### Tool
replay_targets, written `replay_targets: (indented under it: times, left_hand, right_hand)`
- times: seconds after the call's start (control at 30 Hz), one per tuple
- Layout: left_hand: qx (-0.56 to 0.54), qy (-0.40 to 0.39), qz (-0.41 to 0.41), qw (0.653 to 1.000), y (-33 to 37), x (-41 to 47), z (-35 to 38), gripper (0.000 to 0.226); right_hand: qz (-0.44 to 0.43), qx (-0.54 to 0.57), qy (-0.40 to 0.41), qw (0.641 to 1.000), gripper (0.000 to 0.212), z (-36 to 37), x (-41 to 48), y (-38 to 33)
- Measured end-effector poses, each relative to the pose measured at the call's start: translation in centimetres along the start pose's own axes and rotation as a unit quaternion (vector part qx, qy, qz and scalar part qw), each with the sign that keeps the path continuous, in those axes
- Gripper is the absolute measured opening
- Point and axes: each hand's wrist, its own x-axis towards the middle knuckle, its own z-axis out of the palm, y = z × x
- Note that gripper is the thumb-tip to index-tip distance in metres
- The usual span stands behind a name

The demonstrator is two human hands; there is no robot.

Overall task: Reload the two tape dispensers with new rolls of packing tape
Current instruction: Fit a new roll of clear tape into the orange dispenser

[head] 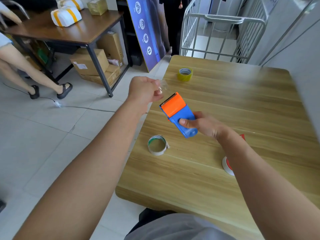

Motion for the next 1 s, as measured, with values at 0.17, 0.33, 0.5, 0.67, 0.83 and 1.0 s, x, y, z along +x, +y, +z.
replay_targets:
  times: [0.17, 0.33, 0.5, 0.67, 0.83, 1.0]
  left_hand:
    - [0.055, -0.041, 0.073, 0.995, -0.4, -0.3, 0.2, 0.020]
    - [0.018, 0.029, 0.013, 0.999, 0.0, 1.0, -0.4, 0.019]
    - [0.079, 0.021, 0.085, 0.993, -0.6, 0.4, 0.1, 0.022]
    - [0.040, 0.026, 0.101, 0.994, -1.6, 0.6, -0.2, 0.024]
    - [-0.019, 0.083, -0.008, 0.996, -2.2, 1.8, -0.7, 0.018]
    - [0.001, 0.084, 0.006, 0.996, -2.0, 1.8, -0.9, 0.018]
  right_hand:
    - [0.042, -0.003, 0.025, 0.999, 0.043, 0.1, 0.3, 0.4]
    - [0.044, -0.011, 0.023, 0.999, 0.041, 0.2, 0.1, 0.0]
    - [0.059, -0.005, 0.040, 0.997, 0.038, 0.2, 0.2, -0.4]
    - [0.069, -0.030, 0.036, 0.997, 0.036, -0.3, 0.1, -0.7]
    - [0.070, -0.030, 0.033, 0.997, 0.032, 0.3, 0.2, -0.6]
    - [0.099, -0.031, 0.044, 0.994, 0.036, -0.1, 0.1, -0.4]
